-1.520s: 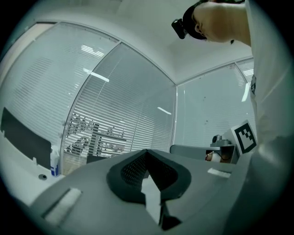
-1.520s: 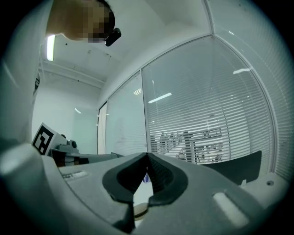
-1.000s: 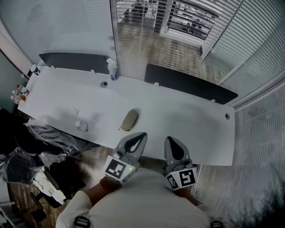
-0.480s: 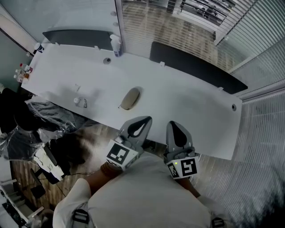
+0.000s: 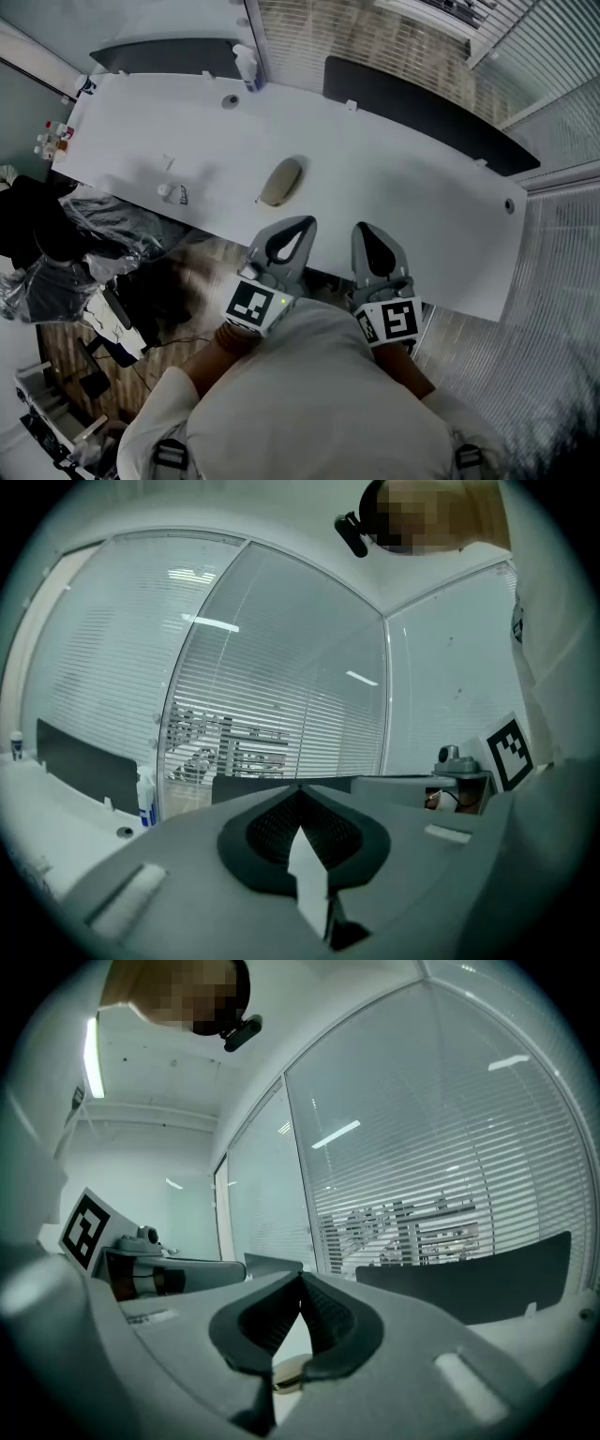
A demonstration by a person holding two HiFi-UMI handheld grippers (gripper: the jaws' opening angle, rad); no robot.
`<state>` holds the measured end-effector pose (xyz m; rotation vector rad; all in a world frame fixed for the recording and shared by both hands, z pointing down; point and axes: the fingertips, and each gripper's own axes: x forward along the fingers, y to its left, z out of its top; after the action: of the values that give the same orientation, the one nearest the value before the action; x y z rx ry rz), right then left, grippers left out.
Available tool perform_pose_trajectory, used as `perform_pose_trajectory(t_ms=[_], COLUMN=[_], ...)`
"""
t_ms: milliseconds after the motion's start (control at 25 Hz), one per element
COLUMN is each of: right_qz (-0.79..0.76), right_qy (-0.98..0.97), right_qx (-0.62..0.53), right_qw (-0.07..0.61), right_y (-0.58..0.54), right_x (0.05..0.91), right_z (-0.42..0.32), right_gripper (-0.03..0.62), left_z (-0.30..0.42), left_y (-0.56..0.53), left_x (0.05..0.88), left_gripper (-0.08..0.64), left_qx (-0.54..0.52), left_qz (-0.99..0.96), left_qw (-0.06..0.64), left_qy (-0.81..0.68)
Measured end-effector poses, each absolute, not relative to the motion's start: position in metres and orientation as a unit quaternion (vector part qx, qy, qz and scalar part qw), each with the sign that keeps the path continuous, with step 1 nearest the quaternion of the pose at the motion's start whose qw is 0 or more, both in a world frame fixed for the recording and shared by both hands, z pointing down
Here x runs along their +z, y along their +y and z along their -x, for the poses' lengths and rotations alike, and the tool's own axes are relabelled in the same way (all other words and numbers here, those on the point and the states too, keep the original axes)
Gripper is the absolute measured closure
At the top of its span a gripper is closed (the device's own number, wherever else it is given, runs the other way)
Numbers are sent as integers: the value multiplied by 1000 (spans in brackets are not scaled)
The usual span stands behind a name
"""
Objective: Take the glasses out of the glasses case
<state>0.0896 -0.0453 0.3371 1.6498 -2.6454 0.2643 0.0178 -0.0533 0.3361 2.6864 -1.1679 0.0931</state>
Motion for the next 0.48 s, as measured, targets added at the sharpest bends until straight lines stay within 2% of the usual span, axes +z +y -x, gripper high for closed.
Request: perform_pose_trajectory(t_ms=[480], right_qz=[-498], right_qy=[-860], right_qx=[98], right_qw=[46], right_y=[-66], right_x=[393], right_z=[-54], right_gripper=[592], left_z=[13], left_y=[-80], left_x=[388], left_gripper=[557], left_qx=[87], left_qz=[-901], left_qw=[80], left_qy=[-416])
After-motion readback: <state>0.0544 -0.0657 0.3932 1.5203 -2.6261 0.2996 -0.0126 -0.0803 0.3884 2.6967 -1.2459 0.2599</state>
